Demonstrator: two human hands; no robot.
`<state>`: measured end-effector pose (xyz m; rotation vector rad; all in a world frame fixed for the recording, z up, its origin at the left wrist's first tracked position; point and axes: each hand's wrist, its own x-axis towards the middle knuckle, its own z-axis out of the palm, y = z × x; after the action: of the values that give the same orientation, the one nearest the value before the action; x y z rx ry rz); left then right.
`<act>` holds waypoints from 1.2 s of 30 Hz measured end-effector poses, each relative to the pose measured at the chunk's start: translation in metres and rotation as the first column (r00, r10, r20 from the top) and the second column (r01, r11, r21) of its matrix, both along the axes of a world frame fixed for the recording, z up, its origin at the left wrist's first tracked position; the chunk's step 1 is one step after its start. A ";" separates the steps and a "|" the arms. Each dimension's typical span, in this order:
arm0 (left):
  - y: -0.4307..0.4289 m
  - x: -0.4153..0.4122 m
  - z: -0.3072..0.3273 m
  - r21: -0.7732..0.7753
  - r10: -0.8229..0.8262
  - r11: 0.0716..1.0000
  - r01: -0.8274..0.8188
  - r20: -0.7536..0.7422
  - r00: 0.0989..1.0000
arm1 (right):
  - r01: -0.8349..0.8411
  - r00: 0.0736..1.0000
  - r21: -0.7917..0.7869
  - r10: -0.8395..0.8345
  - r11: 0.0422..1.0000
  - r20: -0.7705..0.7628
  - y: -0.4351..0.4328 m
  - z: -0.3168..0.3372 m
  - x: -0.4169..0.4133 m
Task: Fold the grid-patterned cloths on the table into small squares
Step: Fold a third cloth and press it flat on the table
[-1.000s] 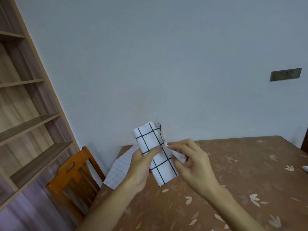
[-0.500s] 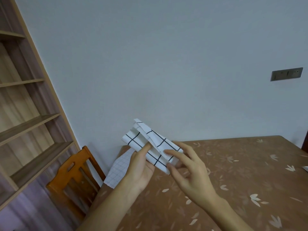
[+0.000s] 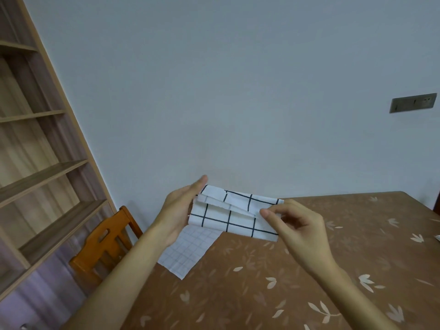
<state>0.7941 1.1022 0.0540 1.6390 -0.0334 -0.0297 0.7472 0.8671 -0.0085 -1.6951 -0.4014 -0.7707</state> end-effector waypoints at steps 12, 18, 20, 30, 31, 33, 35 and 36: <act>0.009 -0.001 -0.011 0.107 -0.021 0.994 -0.002 0.217 0.976 | -0.015 0.967 0.486 0.136 0.874 -0.214 -0.006 0.006 0.010; 0.012 -0.002 -0.013 0.113 -0.047 0.993 0.021 0.233 0.971 | 0.000 0.959 0.526 0.150 0.851 -0.242 -0.008 0.006 0.014; 0.014 -0.003 -0.012 0.159 -0.092 0.986 0.053 0.251 0.964 | -0.014 0.958 0.483 0.150 0.876 -0.244 -0.009 0.006 0.015; -0.013 -0.009 -0.010 0.569 -0.422 0.781 0.259 0.174 0.890 | -0.265 0.925 0.203 0.308 0.943 -0.223 -0.007 0.040 0.019; -0.017 -0.010 -0.013 0.523 -0.403 0.815 0.249 0.203 0.892 | -0.257 0.927 0.236 0.309 0.937 -0.215 -0.007 0.041 0.020; -0.024 -0.010 -0.020 0.398 -0.313 0.896 0.196 0.254 0.915 | -0.207 0.920 0.298 0.289 0.932 -0.264 -0.007 0.039 0.019; -0.029 -0.011 -0.028 0.298 -0.215 0.946 0.125 0.292 0.932 | -0.161 0.881 0.323 0.283 0.933 -0.378 -0.008 0.030 0.019; -0.032 -0.012 -0.032 0.252 -0.172 0.963 0.096 0.297 0.939 | -0.142 0.861 0.329 0.280 0.934 -0.425 -0.006 0.025 0.018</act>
<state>0.7818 1.0707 0.0217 1.8619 -0.4032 0.1300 0.7653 0.8610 0.0166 -1.4671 -0.1259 -0.2227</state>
